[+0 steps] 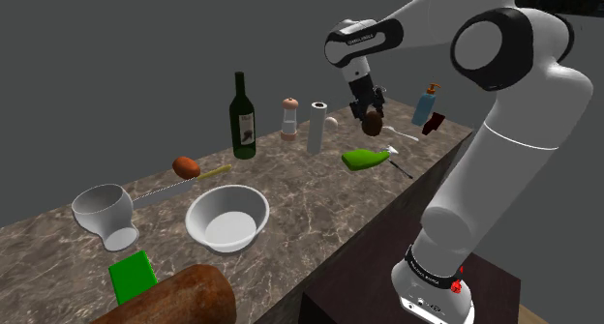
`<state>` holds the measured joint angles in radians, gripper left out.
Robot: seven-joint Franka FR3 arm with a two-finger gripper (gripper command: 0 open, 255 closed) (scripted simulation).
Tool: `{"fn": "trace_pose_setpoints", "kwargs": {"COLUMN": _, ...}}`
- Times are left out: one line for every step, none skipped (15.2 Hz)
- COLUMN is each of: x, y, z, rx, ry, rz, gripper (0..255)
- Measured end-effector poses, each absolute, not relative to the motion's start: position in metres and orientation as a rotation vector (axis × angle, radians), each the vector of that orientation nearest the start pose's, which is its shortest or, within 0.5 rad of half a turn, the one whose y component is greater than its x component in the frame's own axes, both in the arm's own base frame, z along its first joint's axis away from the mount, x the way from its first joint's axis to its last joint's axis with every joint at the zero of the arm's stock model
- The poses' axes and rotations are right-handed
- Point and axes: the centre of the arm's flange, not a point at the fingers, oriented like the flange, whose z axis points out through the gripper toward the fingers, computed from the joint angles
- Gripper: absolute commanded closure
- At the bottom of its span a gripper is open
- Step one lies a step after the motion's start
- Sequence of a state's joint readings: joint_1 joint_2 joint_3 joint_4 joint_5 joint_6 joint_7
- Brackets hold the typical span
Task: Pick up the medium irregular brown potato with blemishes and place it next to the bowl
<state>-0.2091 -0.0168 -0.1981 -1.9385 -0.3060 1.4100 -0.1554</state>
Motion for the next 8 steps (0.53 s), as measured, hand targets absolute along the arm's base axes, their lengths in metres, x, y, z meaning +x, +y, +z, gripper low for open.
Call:
{"fn": "trace_pose_setpoints", "kwargs": {"x": 0.436, "y": -0.216, "z": 0.464, "rx": -3.138, "ry": 0.348, "rz": 0.931, "gripper": 255}}
{"fn": "trace_pose_setpoints", "kwargs": {"x": 0.433, "y": -0.204, "z": 0.464, "rx": -3.138, "ry": 0.348, "rz": 0.932, "gripper": 255}}
{"fn": "trace_pose_setpoints", "kwargs": {"x": 0.429, "y": -0.192, "z": 0.464, "rx": -3.138, "ry": 0.348, "rz": 0.931, "gripper": 255}}
{"fn": "trace_pose_setpoints", "kwargs": {"x": 0.426, "y": -0.179, "z": 0.461, "rx": -3.138, "ry": 0.348, "rz": 0.931, "gripper": 255}}
{"fn": "trace_pose_setpoints", "kwargs": {"x": 0.421, "y": -0.165, "z": 0.461, "rx": -3.138, "ry": 0.348, "rz": 0.932, "gripper": 255}}
{"fn": "trace_pose_setpoints", "kwargs": {"x": 0.419, "y": -0.152, "z": 0.462, "rx": -3.138, "ry": 0.348, "rz": 0.931, "gripper": 255}}
{"fn": "trace_pose_setpoints", "kwargs": {"x": 0.415, "y": -0.14, "z": 0.463, "rx": -3.138, "ry": 0.348, "rz": 0.932, "gripper": 255}}
{"fn": "trace_pose_setpoints", "kwargs": {"x": 0.414, "y": -0.128, "z": 0.465, "rx": -3.138, "ry": 0.348, "rz": 0.931, "gripper": 255}}
